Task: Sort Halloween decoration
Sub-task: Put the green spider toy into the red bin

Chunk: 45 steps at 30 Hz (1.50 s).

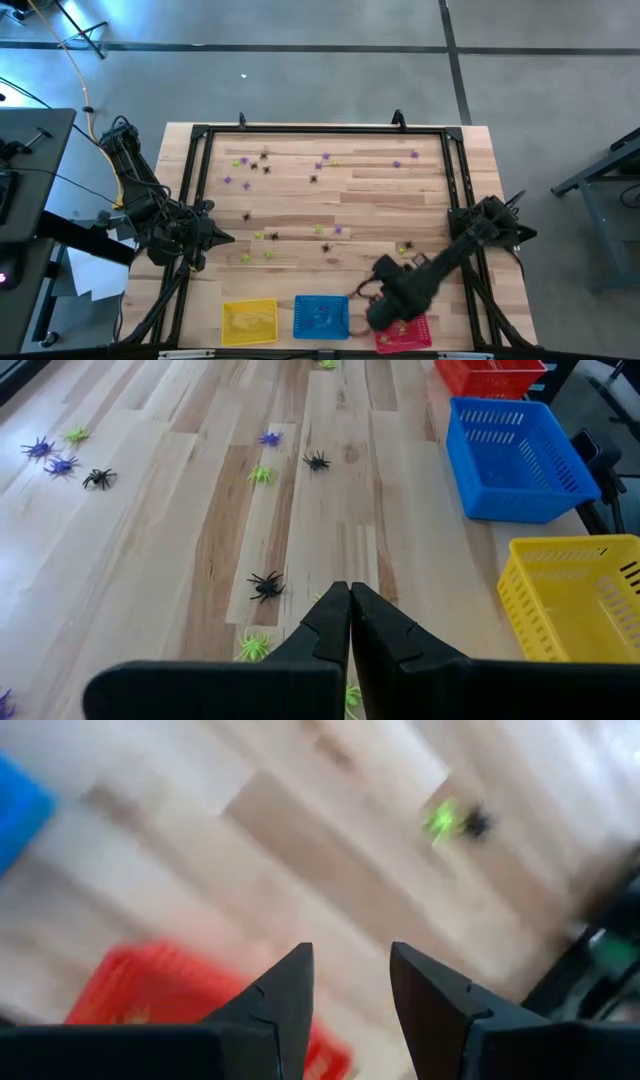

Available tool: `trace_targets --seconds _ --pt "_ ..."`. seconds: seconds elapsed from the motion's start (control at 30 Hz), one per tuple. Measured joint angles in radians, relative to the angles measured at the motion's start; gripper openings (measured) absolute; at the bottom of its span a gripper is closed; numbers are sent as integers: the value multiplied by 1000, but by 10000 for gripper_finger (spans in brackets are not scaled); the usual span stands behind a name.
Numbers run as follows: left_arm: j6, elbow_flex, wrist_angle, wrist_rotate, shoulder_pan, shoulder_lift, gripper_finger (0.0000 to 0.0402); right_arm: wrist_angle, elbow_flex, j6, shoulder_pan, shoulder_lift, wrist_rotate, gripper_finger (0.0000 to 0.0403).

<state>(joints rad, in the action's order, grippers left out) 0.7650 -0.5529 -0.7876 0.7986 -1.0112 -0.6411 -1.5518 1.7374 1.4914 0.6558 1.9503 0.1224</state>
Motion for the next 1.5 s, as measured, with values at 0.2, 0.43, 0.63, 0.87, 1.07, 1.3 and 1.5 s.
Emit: trace_targets --seconds 0.2,0.43,0.63,0.87,1.07,1.3,1.5 --pt "0 0 -1 0 0 0 0 6 -157 -173 -117 1 -55 128" --pt "-16 0 -1 0 0 0 0 162 -380 -296 -209 -28 -97 128" --pt "-16 0 -1 0 0 0 0 356 -566 -298 -255 -136 -84 128" --pt "-17 0 -1 0 0 0 0 536 -749 -204 -263 -293 -73 128" --pt "-17 0 -1 12 0 0 0 700 -881 -142 -263 -375 -63 128" --pt "-17 0 -1 19 0 0 0 831 -986 -120 -263 -388 -71 128" --pt "-17 0 -1 19 0 0 0 852 -1001 -111 -263 -389 -71 127"
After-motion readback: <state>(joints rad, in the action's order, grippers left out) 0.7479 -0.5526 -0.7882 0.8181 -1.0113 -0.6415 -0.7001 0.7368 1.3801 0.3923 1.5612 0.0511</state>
